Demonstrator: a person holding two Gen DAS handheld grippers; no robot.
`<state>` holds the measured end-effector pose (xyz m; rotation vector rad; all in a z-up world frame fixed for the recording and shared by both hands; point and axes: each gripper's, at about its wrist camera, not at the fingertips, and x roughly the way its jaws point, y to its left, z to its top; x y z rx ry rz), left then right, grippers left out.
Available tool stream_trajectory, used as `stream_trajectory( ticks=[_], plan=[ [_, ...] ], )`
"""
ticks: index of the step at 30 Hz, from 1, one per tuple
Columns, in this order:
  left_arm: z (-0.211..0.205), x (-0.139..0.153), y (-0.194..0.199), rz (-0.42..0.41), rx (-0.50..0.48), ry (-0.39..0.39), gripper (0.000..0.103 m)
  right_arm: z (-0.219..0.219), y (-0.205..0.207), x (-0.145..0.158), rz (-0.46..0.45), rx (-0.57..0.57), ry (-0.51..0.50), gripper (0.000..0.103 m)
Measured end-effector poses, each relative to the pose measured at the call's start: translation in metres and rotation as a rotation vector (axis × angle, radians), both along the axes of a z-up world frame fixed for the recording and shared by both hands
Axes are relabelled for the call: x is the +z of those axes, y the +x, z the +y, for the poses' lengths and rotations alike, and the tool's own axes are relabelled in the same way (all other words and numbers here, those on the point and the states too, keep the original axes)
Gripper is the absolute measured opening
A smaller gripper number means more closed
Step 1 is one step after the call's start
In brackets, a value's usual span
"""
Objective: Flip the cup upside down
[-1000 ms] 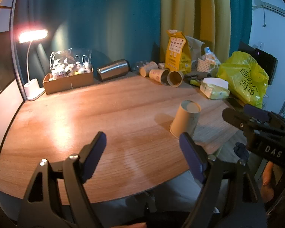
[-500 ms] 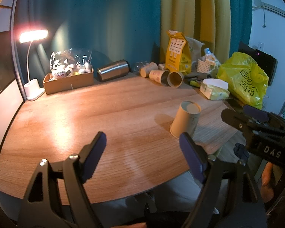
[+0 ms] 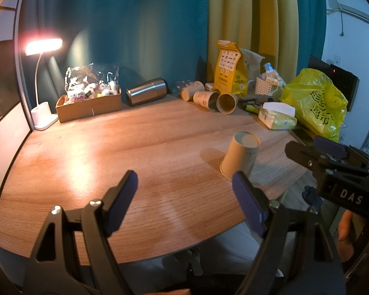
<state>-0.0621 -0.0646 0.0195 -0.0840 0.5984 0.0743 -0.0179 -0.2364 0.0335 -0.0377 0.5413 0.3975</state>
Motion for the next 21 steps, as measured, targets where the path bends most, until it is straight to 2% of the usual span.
stream_trajectory(
  ticks=[21],
  plan=[
    [0.0013,0.0019,0.0003,-0.004,0.002,-0.002,0.081,0.0023,0.0002,-0.0005,0.002,0.002,0.001,0.08]
  ],
)
